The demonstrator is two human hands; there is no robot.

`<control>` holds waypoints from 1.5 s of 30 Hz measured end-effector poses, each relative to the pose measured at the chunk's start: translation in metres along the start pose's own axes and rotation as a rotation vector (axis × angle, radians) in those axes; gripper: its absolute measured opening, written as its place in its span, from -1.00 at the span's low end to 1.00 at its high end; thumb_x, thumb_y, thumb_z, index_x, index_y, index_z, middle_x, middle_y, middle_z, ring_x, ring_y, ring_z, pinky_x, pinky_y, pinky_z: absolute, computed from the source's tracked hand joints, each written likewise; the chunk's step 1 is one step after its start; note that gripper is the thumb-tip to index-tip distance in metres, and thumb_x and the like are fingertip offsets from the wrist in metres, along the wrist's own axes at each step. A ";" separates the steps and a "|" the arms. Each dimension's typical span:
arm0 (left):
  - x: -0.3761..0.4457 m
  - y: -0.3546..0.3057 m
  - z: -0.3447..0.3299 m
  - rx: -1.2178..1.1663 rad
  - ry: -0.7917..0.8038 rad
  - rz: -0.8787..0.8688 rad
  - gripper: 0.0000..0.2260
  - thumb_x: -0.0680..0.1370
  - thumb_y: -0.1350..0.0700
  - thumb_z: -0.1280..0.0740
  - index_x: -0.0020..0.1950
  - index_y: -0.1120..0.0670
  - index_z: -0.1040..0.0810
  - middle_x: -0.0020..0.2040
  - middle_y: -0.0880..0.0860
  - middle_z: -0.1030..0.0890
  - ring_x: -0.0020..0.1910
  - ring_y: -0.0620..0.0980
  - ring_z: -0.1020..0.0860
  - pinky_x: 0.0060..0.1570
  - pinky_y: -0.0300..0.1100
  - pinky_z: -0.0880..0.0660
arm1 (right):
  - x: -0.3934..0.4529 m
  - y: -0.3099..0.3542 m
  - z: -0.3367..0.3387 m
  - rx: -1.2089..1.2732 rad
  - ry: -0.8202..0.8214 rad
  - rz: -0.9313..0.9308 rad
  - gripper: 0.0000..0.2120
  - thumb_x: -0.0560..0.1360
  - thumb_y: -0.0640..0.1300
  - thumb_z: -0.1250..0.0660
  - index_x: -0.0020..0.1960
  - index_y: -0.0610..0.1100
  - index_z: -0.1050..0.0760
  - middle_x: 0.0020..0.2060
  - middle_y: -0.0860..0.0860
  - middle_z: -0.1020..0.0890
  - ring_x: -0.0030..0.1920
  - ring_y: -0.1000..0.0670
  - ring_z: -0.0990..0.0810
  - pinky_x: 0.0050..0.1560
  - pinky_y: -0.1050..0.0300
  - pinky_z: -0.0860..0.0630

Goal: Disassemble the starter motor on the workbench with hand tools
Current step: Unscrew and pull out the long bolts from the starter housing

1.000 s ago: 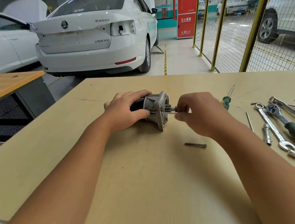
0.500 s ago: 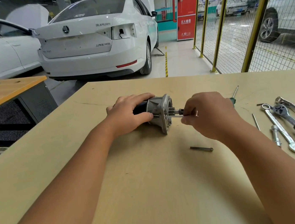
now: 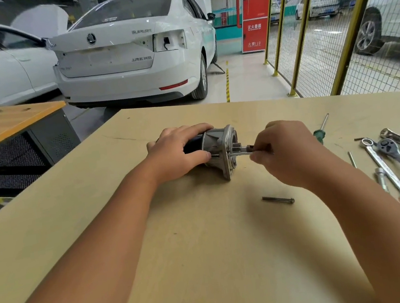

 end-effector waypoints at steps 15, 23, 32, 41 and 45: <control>-0.001 -0.001 0.000 -0.021 -0.002 -0.002 -0.48 0.40 -0.31 -0.27 0.36 -0.53 -0.33 0.29 -0.40 -0.49 0.41 -0.11 -0.28 0.27 0.16 -0.20 | 0.000 -0.004 -0.002 0.048 0.067 -0.033 -0.73 0.62 -0.03 -0.30 -0.19 -0.12 -0.60 -0.34 0.04 -0.52 -0.27 0.04 -0.45 -0.36 0.19 -0.25; -0.002 -0.002 0.001 -0.029 0.006 0.006 -0.49 0.39 -0.30 -0.28 0.34 -0.55 -0.33 0.28 -0.39 -0.49 0.41 -0.10 -0.28 0.28 0.14 -0.19 | -0.004 0.000 0.001 -0.094 -0.040 -0.066 -0.92 0.50 0.06 -0.46 -0.11 0.08 -0.63 -0.17 0.11 -0.51 -0.09 -0.06 -0.53 0.04 -0.12 -0.52; -0.002 -0.002 0.001 -0.044 0.019 0.007 -0.45 0.39 -0.30 -0.30 0.40 -0.50 -0.35 0.31 -0.37 -0.49 0.44 -0.11 -0.26 0.32 0.15 -0.18 | -0.004 -0.005 0.004 0.113 -0.085 -0.055 -0.84 0.43 0.02 -0.54 -0.20 0.11 -0.56 -0.10 0.09 -0.51 -0.11 0.01 -0.52 -0.24 0.17 -0.36; -0.002 -0.002 0.002 -0.048 0.016 0.000 -0.46 0.40 -0.30 -0.30 0.39 -0.50 -0.36 0.31 -0.40 -0.48 0.44 -0.09 -0.26 0.30 0.15 -0.19 | 0.001 -0.007 -0.002 0.060 0.042 -0.027 -0.70 0.61 -0.02 -0.33 -0.17 -0.20 -0.62 -0.31 -0.05 -0.55 -0.22 -0.07 -0.50 -0.35 0.17 -0.29; -0.003 -0.002 0.002 -0.050 0.015 -0.002 -0.46 0.39 -0.31 -0.30 0.37 -0.51 -0.35 0.29 -0.42 -0.48 0.44 -0.10 -0.27 0.30 0.13 -0.19 | 0.000 -0.003 0.001 0.065 -0.043 0.005 -0.91 0.54 -0.07 -0.43 -0.08 -0.07 -0.66 -0.18 0.08 -0.48 -0.11 -0.02 -0.51 -0.18 0.11 -0.37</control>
Point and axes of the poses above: each hand's wrist, its own x-axis towards the middle knuckle, its own z-axis out of the back of the hand, y = z × x, the point moved 8 cm from there along x, towards the middle knuckle
